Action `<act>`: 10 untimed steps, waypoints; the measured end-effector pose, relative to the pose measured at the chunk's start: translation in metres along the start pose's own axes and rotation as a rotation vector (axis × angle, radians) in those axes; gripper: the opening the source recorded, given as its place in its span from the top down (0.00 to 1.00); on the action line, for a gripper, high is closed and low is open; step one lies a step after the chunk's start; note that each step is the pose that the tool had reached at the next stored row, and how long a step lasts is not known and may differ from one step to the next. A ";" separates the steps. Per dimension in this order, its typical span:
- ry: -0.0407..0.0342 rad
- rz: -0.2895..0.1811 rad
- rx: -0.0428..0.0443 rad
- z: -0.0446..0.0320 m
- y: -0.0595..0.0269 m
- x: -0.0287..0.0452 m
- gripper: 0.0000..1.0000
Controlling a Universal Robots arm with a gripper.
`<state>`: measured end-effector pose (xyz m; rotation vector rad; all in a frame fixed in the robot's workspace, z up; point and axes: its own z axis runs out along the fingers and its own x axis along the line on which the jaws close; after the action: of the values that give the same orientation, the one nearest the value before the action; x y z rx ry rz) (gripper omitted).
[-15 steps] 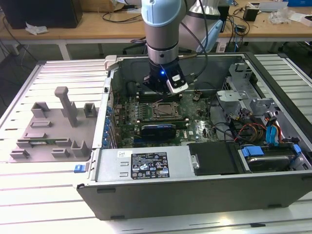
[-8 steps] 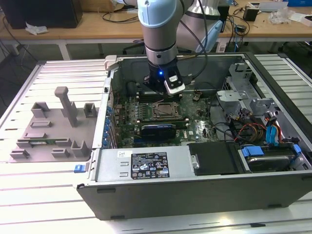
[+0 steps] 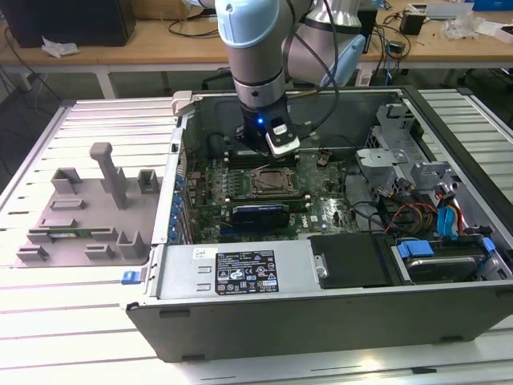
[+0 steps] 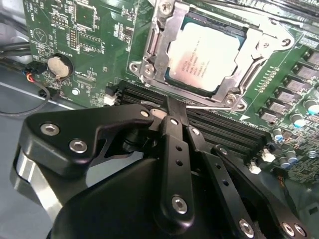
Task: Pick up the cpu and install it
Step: 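Install the first cpu locking lever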
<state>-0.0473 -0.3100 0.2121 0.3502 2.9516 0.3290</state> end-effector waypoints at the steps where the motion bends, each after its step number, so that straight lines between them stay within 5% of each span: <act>1: -0.0023 0.005 0.0003 0.0002 0.0004 0.0010 0.89; 10: -0.0251 0.045 0.0028 0.0060 0.0029 0.0056 0.89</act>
<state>-0.0510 -0.3046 0.2063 0.4187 2.9235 0.3237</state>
